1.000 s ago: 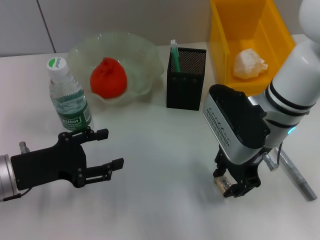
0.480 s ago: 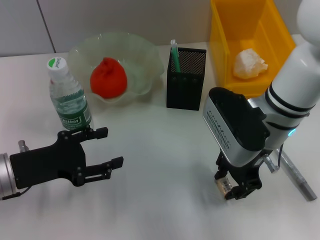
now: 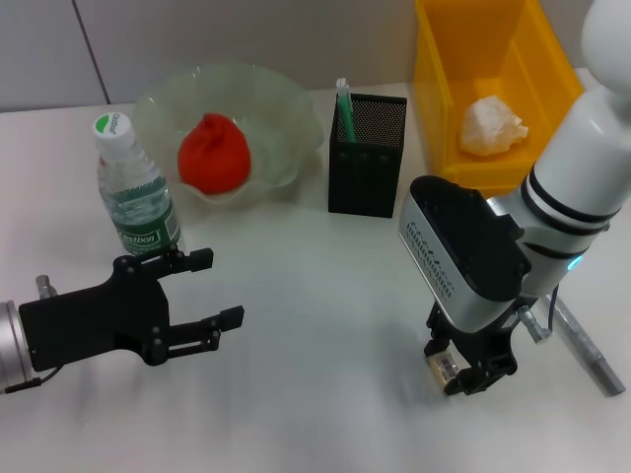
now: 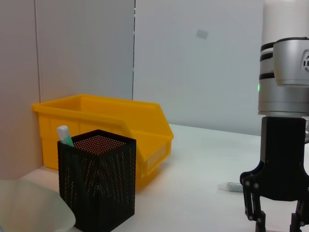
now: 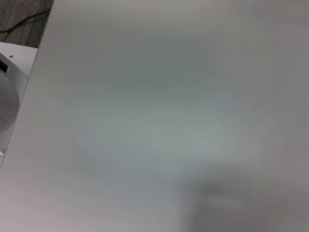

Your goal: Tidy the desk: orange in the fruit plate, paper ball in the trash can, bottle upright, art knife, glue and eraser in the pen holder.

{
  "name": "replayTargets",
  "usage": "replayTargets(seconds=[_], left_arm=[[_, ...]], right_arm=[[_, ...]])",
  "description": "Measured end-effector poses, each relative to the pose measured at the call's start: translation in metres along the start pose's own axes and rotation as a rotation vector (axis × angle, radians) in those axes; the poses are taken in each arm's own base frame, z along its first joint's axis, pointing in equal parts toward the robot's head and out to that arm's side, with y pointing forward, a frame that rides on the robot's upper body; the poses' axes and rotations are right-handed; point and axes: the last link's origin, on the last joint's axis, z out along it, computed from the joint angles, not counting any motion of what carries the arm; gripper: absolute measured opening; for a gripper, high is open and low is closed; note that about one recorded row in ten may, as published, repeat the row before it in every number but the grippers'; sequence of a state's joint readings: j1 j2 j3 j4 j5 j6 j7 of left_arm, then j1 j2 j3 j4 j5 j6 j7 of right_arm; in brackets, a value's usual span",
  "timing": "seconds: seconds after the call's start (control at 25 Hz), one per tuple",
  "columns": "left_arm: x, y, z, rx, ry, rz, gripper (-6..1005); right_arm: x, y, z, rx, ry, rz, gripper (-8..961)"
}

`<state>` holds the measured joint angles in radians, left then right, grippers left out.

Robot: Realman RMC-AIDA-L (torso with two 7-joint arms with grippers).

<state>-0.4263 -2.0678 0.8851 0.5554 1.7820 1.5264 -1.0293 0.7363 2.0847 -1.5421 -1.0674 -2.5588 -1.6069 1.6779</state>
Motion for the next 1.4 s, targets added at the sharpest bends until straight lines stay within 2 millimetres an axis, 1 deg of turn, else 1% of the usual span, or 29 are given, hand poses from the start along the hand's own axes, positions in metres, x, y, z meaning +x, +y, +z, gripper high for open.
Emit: replayTargets(seconds=[0.16,0.32,0.52,0.56,0.6,0.72,0.76,0.8,0.92,0.96,1.0,1.12,1.24,1.32,1.36,1.4], left_arm=[[0.0,0.0,0.0,0.001,0.001,0.0,802],[0.0,0.0,0.0,0.0,0.002,0.001,802],[0.0,0.0,0.0,0.001,0.004,0.001,802],[0.001,0.0,-0.001,0.001,0.006,0.002,802],[0.001,0.0,-0.001,0.001,0.006,0.002,802],[0.001,-0.001,-0.001,0.004,0.01,0.003,802],[0.001,-0.001,-0.001,0.004,0.01,0.003,802],[0.001,-0.001,-0.001,0.004,0.01,0.003,802],[0.001,0.0,-0.001,0.003,0.01,0.005,802],[0.001,0.0,0.0,0.002,0.01,0.006,802],[0.002,0.0,0.0,0.0,0.01,0.007,802],[0.002,-0.001,0.001,-0.003,0.01,0.009,802],[0.003,-0.001,0.002,-0.004,0.009,0.012,802],[0.003,-0.001,0.003,-0.005,0.01,0.02,802],[0.002,0.0,0.003,-0.005,0.011,0.026,802],[0.002,0.0,0.003,-0.005,0.011,0.026,802]], right_arm=[[0.0,-0.001,0.0,0.008,0.003,0.006,450],[0.0,-0.002,-0.001,0.012,0.003,0.011,418],[0.001,-0.005,-0.01,0.033,-0.031,0.035,394],[0.003,-0.007,-0.017,0.049,-0.056,0.058,393],[0.003,-0.007,-0.017,0.049,-0.056,0.058,393],[0.007,-0.013,-0.029,0.093,-0.099,0.095,393],[0.009,-0.016,-0.038,0.127,-0.151,0.129,393],[0.009,-0.016,-0.038,0.127,-0.151,0.129,393],[0.015,-0.022,-0.056,0.195,-0.264,0.186,394],[0.019,-0.024,-0.066,0.242,-0.342,0.221,394],[0.019,-0.024,-0.066,0.242,-0.342,0.221,394],[0.025,-0.026,-0.081,0.314,-0.479,0.264,395],[0.032,-0.027,-0.092,0.387,-0.602,0.314,395],[0.038,-0.026,-0.096,0.436,-0.676,0.343,396],[0.044,-0.024,-0.098,0.478,-0.745,0.376,396],[0.044,-0.024,-0.098,0.478,-0.745,0.376,396]])
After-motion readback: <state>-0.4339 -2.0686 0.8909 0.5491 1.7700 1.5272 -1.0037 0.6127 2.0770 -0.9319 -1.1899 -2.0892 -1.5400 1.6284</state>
